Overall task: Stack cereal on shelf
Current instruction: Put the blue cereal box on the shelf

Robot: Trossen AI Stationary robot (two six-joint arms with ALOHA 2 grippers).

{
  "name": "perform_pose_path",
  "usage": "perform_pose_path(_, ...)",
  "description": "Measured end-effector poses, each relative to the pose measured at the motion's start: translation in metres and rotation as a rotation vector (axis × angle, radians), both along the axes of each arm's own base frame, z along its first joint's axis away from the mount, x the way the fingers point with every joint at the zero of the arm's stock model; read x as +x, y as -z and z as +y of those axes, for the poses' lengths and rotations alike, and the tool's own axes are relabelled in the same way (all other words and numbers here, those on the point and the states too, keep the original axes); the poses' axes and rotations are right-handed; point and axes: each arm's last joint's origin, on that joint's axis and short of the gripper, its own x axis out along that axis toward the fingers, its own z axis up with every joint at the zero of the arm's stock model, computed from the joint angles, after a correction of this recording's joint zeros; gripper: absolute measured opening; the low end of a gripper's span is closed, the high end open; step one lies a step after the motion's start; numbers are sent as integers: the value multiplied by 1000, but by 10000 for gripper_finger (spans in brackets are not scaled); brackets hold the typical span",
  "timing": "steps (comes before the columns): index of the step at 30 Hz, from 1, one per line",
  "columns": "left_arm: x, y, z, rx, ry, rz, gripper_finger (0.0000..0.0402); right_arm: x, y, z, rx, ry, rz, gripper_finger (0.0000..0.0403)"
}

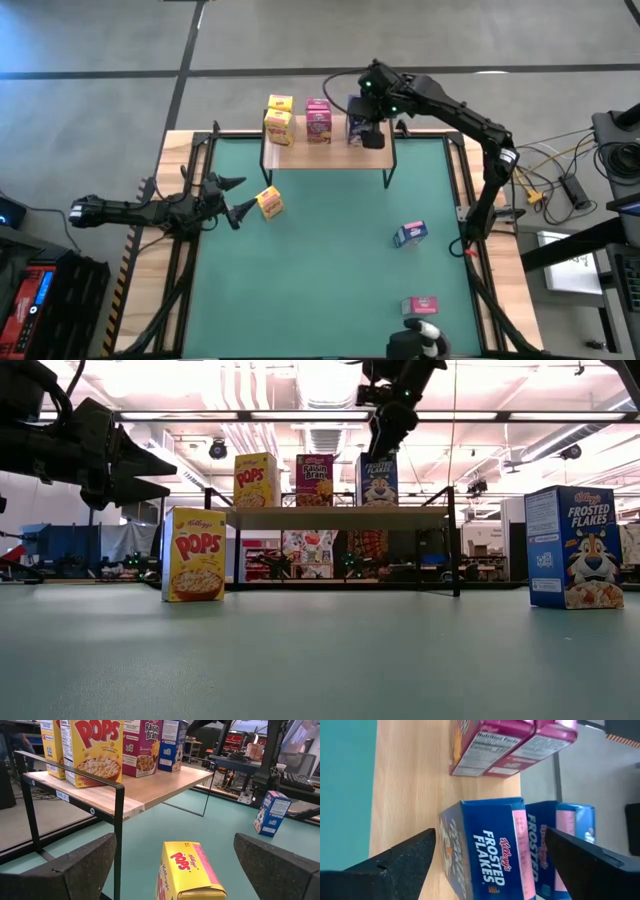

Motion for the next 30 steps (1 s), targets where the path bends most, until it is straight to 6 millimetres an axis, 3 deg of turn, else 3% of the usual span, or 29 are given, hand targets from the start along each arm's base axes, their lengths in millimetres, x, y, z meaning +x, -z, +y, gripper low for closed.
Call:
perform_pose_path(10,0,0,0,0,0,0,387,-5,-22,3,-43,52,-23,364)
perform_pose_path(15,0,0,0,0,0,0,387,-12,-34,15,-3,64,-1,364)
perform_pose_path(21,0,0,0,0,0,0,387,-12,-39,48,100,92,70,364)
perform_pose_path(30,0,0,0,0,0,0,387,1,-21,116,167,208,223,364)
